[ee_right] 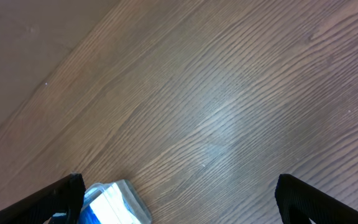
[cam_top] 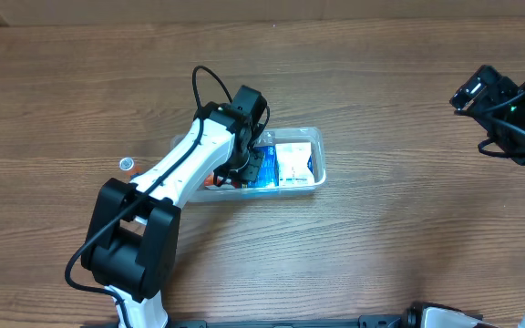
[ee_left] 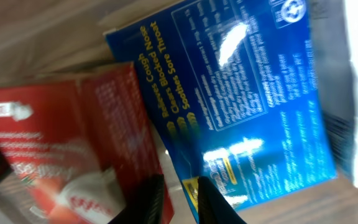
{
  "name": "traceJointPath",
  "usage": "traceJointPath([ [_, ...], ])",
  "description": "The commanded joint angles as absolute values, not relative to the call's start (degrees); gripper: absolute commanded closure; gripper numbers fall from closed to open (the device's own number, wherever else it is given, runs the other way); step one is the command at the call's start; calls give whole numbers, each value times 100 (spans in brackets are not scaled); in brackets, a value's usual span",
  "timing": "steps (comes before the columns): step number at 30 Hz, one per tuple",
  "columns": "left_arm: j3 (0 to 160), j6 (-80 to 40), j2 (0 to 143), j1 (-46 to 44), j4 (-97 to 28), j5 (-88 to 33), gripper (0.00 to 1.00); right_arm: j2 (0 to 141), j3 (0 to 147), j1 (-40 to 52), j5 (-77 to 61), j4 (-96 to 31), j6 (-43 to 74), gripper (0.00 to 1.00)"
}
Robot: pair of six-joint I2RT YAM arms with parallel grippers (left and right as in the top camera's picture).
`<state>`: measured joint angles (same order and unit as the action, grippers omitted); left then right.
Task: Pack container
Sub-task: 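Lower the dark bottle into the container's left end and release, then move the left gripper to the orange vitamin tube and grasp it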
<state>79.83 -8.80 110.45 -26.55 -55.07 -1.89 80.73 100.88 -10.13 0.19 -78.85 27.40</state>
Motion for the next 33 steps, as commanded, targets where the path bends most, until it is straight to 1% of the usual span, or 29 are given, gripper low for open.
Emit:
traceJointPath([
  [1,7876,-904,10938,-2624,-5275,-32,78,8049,10154,-1041,-10,-7856,2764,0],
  [4,8038,-967,10936,-2624,-5212,-113,81,8049,10154,-1041,-10,-7856,2762,0],
  [9,9504,-1096,10892,-2626,-6379,-89,78,8049,10154,-1041,-10,-7856,2762,0],
  [10,9620,-1098,10892,-2626,-6643,-16,77,8049,10151,-1041,-10,-7856,2764,0],
  [12,9515,-1184,10897,-2624,-6796,261,76,8049,10154,-1041,-8,-7856,2762,0],
  [17,8449,-1278,10906,-2624,-6080,342,75,8049,10154,-1041,-8,-7856,2764,0],
  [22,8064,-1398,10908,-2617,-5487,290,74,8049,10154,-1041,-10,-7856,2764,0],
  [28,7966,-1376,10908,-2617,-4915,-541,74,8049,10154,-1041,-10,-7856,2764,0],
  [29,7966,-1376,10908,-2617,-4886,-676,74,8049,10151,-1041,-10,-7856,2764,0],
  [30,7975,-1378,10906,-2617,-4936,-714,78,8049,10154,-1041,-10,-7856,2764,0],
  [31,8044,-1400,10886,-2617,-5068,-711,79,8049,10151,-1041,-10,-7856,2764,0],
  [33,8427,-1398,10798,-2609,-5485,-674,80,8049,10154,-1041,-10,-7856,2764,0],
])
